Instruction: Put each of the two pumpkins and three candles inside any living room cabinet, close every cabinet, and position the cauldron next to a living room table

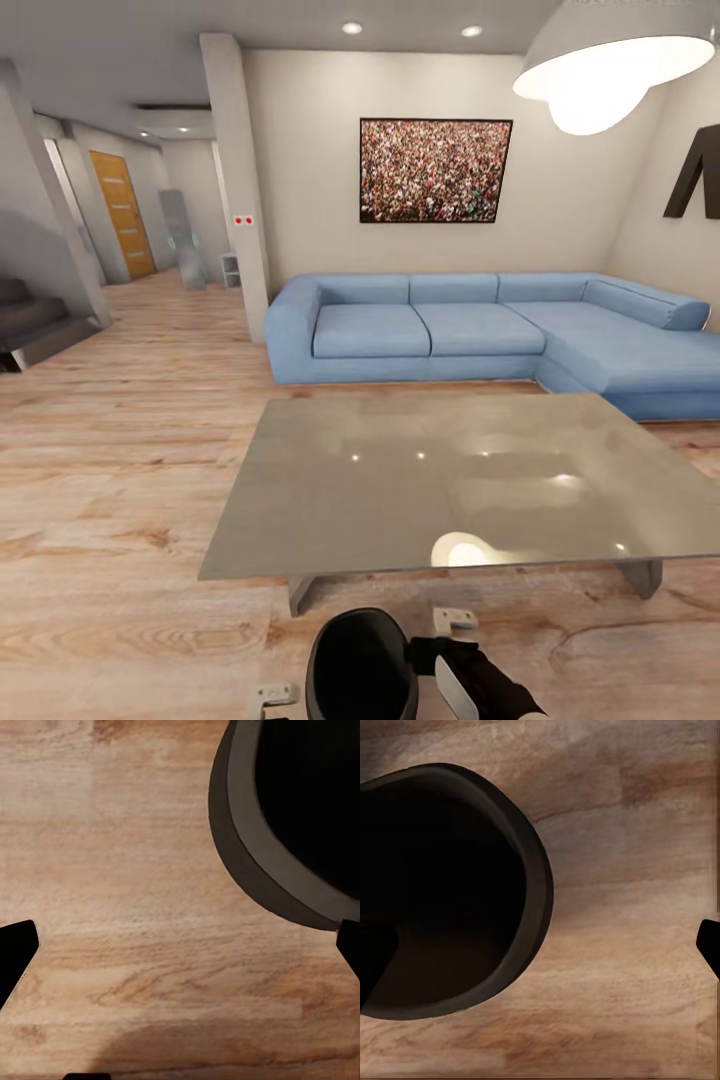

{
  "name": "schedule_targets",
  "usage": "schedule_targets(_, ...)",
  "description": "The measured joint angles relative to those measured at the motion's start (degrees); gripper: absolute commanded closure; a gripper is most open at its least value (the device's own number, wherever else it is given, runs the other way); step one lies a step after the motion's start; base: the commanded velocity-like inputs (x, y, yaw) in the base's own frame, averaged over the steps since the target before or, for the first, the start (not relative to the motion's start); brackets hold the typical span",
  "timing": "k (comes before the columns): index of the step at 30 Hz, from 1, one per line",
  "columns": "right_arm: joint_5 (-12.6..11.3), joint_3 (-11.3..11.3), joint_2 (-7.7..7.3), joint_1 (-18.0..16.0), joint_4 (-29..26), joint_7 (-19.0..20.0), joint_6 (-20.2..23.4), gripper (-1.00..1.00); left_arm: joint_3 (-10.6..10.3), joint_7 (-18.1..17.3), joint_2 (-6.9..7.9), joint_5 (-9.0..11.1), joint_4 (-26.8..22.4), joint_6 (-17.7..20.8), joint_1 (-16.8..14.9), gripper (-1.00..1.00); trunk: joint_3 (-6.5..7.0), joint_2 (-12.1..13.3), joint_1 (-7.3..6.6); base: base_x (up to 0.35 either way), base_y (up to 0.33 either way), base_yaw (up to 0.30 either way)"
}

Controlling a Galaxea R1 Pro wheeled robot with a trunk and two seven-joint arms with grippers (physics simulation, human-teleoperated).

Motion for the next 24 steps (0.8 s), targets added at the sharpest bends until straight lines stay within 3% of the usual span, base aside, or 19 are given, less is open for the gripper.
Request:
schedule_targets(9,-0.34,-0.08,0.03,0.00,3.72,-0.21,-2.07,-1.00,0.55,0.72,2.31,0.29,0.24,-0.69,0.00,-1.00,1.62,3.61,-1.98,0.000,0.000,0.000)
schedule_targets(19,-0.24,-0.09,0.03,-0.01,6.75,-0.34,-3.17,-1.00,0.58,2.46,2.62,0.41,0.25,-2.65,0.00,-1.00,3.41,7.62,-4.17,0.000,0.000,0.000)
schedule_targets(24,-0.10,-0.02,0.34,-0.01,9.86,-0.15,-5.80,-1.00,0.54,2.49,2.63,0.37,0.25,-3.77,0.00,-1.00,4.31,9.63,-5.27,0.000,0.000,0.000)
